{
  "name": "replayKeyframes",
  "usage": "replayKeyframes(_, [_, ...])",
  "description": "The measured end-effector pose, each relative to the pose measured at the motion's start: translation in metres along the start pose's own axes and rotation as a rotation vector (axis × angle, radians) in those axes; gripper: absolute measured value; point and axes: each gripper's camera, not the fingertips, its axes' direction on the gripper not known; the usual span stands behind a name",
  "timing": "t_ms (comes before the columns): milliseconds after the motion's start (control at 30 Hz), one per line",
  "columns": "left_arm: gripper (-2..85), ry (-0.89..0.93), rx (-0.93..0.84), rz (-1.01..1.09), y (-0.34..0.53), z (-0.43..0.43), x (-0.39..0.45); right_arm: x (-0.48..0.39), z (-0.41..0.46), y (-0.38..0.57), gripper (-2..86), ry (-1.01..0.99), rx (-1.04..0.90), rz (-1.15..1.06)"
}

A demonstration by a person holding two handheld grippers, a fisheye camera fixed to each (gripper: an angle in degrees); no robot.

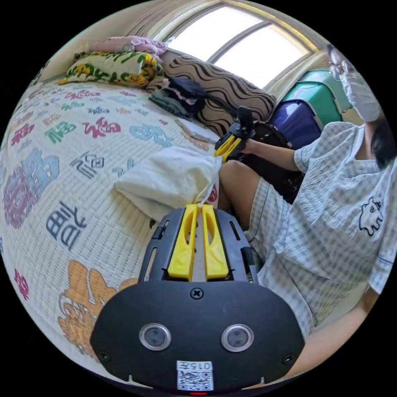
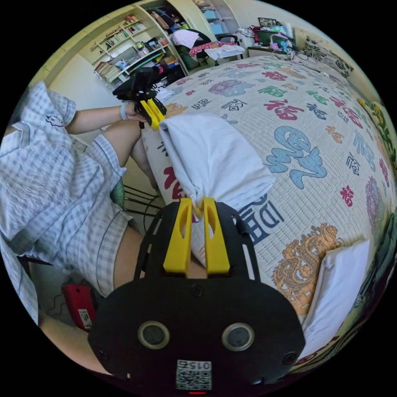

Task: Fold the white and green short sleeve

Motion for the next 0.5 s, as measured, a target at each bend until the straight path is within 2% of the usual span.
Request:
replayKeyframes(133, [0.7,-0.044,-0.060,-0.095,0.018,0.022,0.013,-0.030,0.035,-0.008,5.8,0.074,-0.157,0.031])
replayKeyframes(200, [1.3,-0.061,-0.066,-0.131,0.020,0.019,0.022,-0.041,0.037,-0.007,5.4,0.091,-0.171,0.072])
replayKeyframes(300, [4.1,-0.092,0.029,-0.183,0.014,-0.003,0.047,-0.058,0.023,-0.006,5.2,0.068,-0.054,0.193])
replayKeyframes(400, [8.6,-0.153,0.130,-0.189,-0.010,-0.008,0.079,-0.086,0.022,-0.022,7.4,0.083,0.106,0.213])
replayKeyframes(467, [11.1,-0.211,0.090,-0.135,-0.030,0.013,0.100,-0.102,0.042,-0.041,8.8,0.158,0.062,0.186])
replayKeyframes(500, [11.6,-0.302,-0.006,-0.090,-0.041,0.036,0.112,-0.110,0.062,-0.054,8.9,0.199,-0.010,0.155])
